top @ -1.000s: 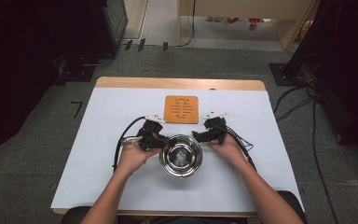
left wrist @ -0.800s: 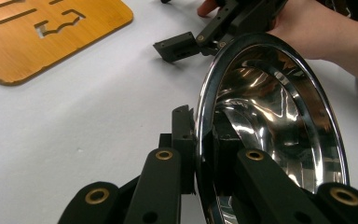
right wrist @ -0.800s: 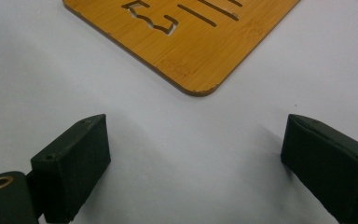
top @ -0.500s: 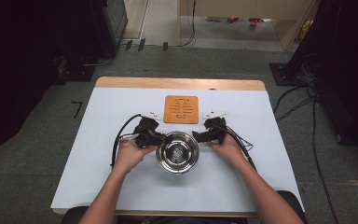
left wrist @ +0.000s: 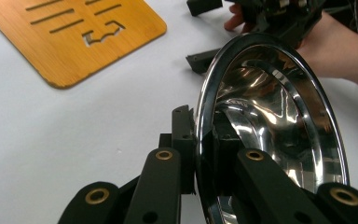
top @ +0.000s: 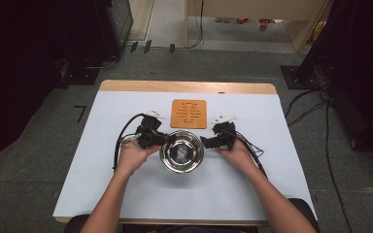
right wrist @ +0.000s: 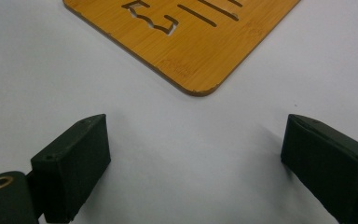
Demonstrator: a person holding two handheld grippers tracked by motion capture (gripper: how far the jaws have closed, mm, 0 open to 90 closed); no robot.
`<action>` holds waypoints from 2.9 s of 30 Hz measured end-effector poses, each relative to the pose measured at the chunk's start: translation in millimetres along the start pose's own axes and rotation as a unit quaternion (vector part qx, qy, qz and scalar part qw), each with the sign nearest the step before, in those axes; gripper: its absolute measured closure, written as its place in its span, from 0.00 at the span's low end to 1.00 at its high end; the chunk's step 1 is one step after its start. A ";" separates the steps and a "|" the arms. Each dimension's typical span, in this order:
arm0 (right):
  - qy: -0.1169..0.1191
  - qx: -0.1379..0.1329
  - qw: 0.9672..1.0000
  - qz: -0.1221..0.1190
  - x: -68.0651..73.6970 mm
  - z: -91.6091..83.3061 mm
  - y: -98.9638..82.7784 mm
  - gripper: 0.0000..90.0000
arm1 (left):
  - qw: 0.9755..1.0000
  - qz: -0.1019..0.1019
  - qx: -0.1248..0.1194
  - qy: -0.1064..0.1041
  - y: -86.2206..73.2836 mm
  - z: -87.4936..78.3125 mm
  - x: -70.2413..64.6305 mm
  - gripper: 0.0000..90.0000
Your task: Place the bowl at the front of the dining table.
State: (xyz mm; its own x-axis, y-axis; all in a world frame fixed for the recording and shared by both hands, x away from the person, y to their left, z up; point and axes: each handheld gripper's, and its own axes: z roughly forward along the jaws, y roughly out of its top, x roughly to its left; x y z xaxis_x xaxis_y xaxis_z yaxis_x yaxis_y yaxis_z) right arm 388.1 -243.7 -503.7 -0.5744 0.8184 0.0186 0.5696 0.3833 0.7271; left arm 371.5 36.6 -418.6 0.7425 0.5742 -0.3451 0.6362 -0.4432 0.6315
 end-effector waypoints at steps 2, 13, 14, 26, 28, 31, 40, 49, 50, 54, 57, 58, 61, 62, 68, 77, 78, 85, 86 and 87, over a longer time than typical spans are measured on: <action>0.000 0.000 1.000 0.001 0.0 0.0 0.0 0.08 | 1.000 -0.001 -0.003 0.001 3.9 -0.9 1.4 0.94; 0.000 0.000 1.000 0.002 0.4 0.0 0.2 0.08 | 1.000 -0.011 0.006 0.011 11.4 -2.4 10.0 0.94; 0.000 0.000 1.000 0.002 0.4 0.0 0.1 0.08 | 1.000 -0.012 0.009 0.014 11.5 -2.2 10.9 0.94; 0.000 0.000 1.000 0.000 0.1 0.0 0.0 0.08 | 0.999 -0.030 0.004 0.027 13.7 -4.0 23.9 0.94; 0.000 0.000 1.000 0.000 0.2 -0.1 0.0 0.08 | 0.999 -0.034 0.005 0.025 15.3 -3.0 26.5 0.94; 0.000 0.000 1.000 0.000 0.3 -0.1 0.0 0.08 | 0.999 -0.043 0.004 0.024 17.0 -3.7 32.2 0.94; 0.000 0.000 1.000 0.000 0.3 -0.1 0.0 0.08 | 0.999 -0.046 0.002 0.027 24.8 -7.7 39.9 0.94; 0.000 0.001 1.000 0.001 0.3 -0.1 0.1 0.08 | 0.998 -0.051 0.006 0.030 27.4 -6.8 50.2 0.94; 0.000 0.001 1.000 0.001 0.3 -0.1 0.1 0.08 | 0.998 -0.051 0.006 0.030 27.4 -6.8 50.2 0.94; -0.001 -0.001 1.000 0.000 0.1 0.1 0.0 0.08 | 0.998 -0.043 0.011 0.042 33.1 -5.1 53.9 0.94; -0.001 0.000 1.000 0.000 0.1 0.0 0.0 0.08 | 0.998 -0.046 0.009 0.042 37.5 -4.9 60.1 0.94; -0.001 0.000 1.000 0.000 0.1 0.0 0.0 0.08 | 0.998 -0.046 0.009 0.042 37.5 -4.9 60.1 0.94; 0.000 0.001 1.000 0.000 0.2 0.0 0.1 0.08 | 0.998 -0.046 0.011 0.044 39.8 -4.1 61.9 0.94; 0.000 0.001 1.000 0.000 0.2 0.0 0.1 0.08 | 0.998 -0.046 0.011 0.044 39.8 -4.1 61.9 0.94; 0.000 0.001 1.000 0.001 0.2 0.0 0.0 0.08 | 0.997 -0.053 0.005 0.048 47.1 -4.1 68.4 0.94; 0.000 0.001 1.000 0.001 0.2 -0.1 0.0 0.08 | 0.997 -0.053 0.000 0.050 59.8 3.0 68.6 0.94; 0.000 0.001 1.000 0.001 0.2 -0.1 0.0 0.08 | 0.997 -0.053 0.000 0.050 59.8 3.0 68.6 0.94; 0.000 0.001 1.000 0.001 0.2 -0.1 0.0 0.08 | 0.997 -0.055 0.000 0.048 65.1 7.3 72.7 0.94; 0.000 0.001 1.000 0.001 0.2 -0.1 0.0 0.08 | 0.997 -0.055 0.000 0.048 65.1 7.3 72.7 0.94; 0.000 0.001 1.000 0.001 0.2 0.0 0.0 0.08 | 0.997 -0.055 -0.002 0.049 67.3 8.2 73.0 0.94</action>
State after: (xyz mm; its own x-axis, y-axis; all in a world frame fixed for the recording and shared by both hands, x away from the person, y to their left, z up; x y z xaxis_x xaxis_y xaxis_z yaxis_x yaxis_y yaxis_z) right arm 388.0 -243.5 -503.6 -0.5729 0.8194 0.0206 0.5721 0.3817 0.7260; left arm 470.3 43.0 -406.9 0.6442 0.6832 -0.3438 0.7120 -0.3715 0.5959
